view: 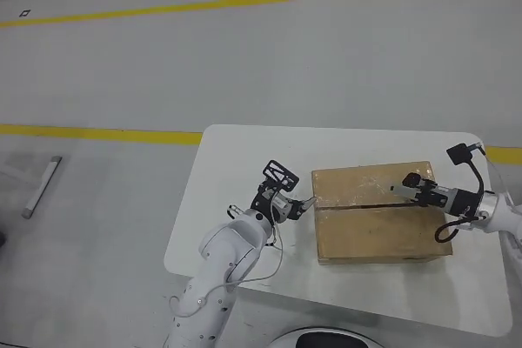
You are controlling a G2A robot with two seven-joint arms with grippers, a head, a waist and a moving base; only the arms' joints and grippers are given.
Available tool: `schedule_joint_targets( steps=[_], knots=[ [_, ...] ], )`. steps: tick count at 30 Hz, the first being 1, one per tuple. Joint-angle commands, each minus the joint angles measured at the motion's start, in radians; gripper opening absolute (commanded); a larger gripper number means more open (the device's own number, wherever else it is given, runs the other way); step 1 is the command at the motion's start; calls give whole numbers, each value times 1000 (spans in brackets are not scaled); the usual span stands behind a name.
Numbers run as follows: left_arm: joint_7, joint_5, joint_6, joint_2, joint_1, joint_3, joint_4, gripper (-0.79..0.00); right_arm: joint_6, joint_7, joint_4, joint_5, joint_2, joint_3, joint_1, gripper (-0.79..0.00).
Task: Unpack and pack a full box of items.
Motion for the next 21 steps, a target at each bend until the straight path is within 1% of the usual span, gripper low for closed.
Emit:
schedule_joint_targets(
  steps=[1,2,4,11,17,21],
  knots=[
    [0,0,0,0,0,0,0,0,0,0,0,0,0,0,0,0],
    [0,0,0,0,0,0,0,0,8,-5,4,8,-1,-1,-2,0],
    [0,0,0,0,0,0,0,0,60,0,11,54,-1,-11,6,0],
    [0,0,0,0,0,0,0,0,190,82,44,121,8,-19,55,0],
    [0,0,0,0,0,0,0,0,278,86,47,62,14,-55,91,0],
    [0,0,0,0,0,0,0,0,316,69,47,22,14,-89,109,0]
  ],
)
